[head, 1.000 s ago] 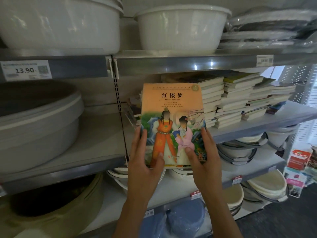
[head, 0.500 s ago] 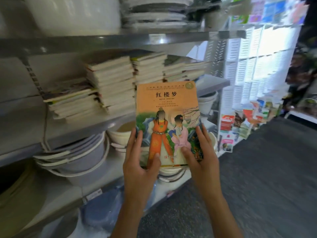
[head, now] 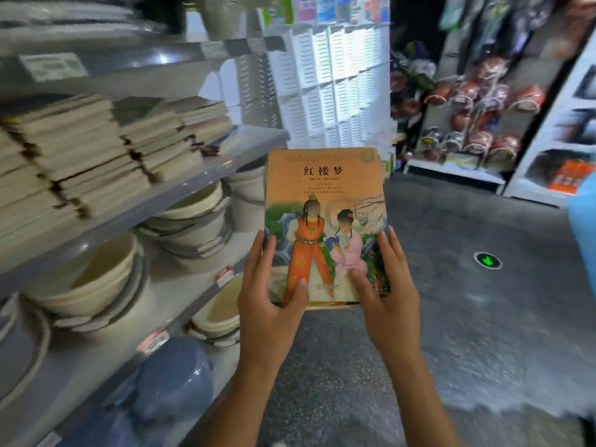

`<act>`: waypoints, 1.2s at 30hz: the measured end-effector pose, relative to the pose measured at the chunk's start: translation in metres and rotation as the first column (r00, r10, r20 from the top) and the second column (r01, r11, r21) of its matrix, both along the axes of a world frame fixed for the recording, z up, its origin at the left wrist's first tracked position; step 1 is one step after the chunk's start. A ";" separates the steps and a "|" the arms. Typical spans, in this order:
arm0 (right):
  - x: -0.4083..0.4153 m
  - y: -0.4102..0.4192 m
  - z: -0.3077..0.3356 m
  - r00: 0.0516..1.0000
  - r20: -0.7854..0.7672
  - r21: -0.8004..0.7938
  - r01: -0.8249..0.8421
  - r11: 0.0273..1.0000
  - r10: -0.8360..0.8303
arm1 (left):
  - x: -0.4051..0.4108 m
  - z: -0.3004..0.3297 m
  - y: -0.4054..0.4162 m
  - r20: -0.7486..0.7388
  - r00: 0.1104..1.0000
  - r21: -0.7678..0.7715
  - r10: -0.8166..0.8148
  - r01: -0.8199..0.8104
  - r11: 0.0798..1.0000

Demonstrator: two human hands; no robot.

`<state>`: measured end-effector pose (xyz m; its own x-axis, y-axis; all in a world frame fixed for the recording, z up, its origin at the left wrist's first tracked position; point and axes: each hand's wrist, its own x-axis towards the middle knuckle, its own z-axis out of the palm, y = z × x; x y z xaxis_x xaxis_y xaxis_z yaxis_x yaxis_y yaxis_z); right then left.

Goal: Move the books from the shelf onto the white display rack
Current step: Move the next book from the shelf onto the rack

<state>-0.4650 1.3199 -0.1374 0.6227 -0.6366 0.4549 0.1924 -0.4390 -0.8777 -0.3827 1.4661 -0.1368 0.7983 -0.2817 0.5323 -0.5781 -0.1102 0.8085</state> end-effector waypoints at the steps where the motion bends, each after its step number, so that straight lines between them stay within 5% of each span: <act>1: -0.002 -0.013 -0.002 1.000 -0.008 -0.003 0.027 1.000 -0.027 | 0.002 -0.001 -0.015 -0.006 1.000 0.003 -0.024 0.024 1.000; 23: 0.136 -0.362 0.012 0.898 -0.012 -0.008 0.440 0.898 -0.440 | 0.186 0.013 -0.412 -0.092 0.899 -0.061 -0.429 0.425 0.903; 36: 0.198 -0.599 -0.013 0.877 -0.040 0.008 0.479 0.878 -0.479 | 0.253 -0.012 -0.656 -0.090 0.893 -0.030 -0.440 0.439 0.898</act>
